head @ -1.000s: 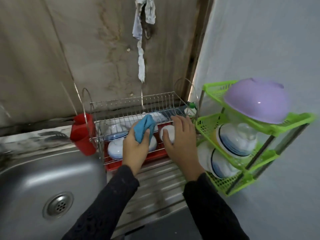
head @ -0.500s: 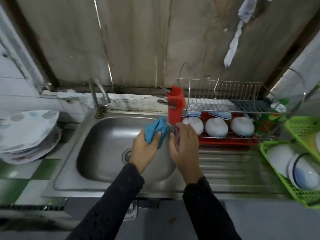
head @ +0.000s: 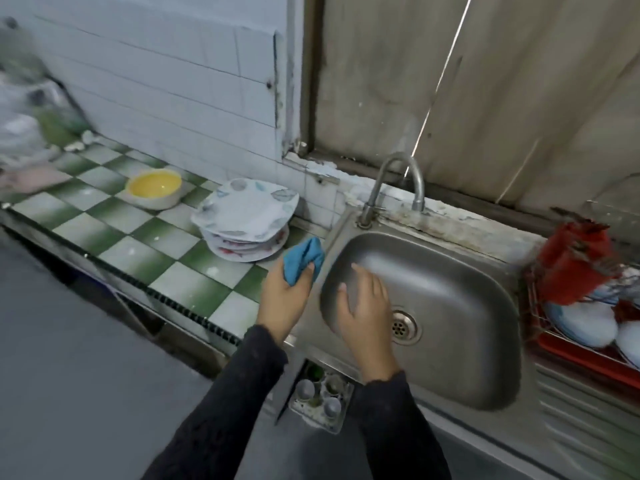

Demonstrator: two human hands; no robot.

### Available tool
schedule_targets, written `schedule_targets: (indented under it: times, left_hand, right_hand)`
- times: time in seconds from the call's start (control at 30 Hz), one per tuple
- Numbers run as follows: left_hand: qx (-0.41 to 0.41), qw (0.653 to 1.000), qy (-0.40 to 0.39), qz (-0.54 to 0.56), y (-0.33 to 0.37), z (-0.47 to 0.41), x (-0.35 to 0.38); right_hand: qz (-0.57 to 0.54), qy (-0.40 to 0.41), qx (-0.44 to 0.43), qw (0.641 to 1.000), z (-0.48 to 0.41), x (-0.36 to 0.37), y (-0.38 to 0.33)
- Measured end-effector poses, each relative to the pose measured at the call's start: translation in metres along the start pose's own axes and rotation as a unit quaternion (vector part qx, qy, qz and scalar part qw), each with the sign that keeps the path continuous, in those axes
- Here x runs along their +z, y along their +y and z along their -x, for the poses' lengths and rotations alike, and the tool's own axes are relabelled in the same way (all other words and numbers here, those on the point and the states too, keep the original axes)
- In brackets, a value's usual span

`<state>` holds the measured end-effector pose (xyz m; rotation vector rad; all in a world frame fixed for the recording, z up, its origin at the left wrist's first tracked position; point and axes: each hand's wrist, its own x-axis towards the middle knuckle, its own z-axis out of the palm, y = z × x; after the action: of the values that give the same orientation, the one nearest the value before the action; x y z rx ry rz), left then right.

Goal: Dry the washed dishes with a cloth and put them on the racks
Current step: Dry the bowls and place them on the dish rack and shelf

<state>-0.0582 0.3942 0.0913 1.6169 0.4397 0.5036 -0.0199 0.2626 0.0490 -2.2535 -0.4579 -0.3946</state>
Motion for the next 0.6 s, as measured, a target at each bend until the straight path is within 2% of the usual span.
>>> schedule_targets:
  times: [0.37,0.6]
  left_hand:
    - [-0.047,0.985,0.163,0.003,-0.041,-0.037,-0.129]
    - [-0.091,0.966,0.24,-0.014,-0.077,-0.086,-0.198]
  right_hand:
    - [-0.052,-0.171,-0.037,0.983,-0.021,0.111,-0.077]
    - [-0.061,-0.218,-0.076,0.971,-0.044,0.192,-0.112]
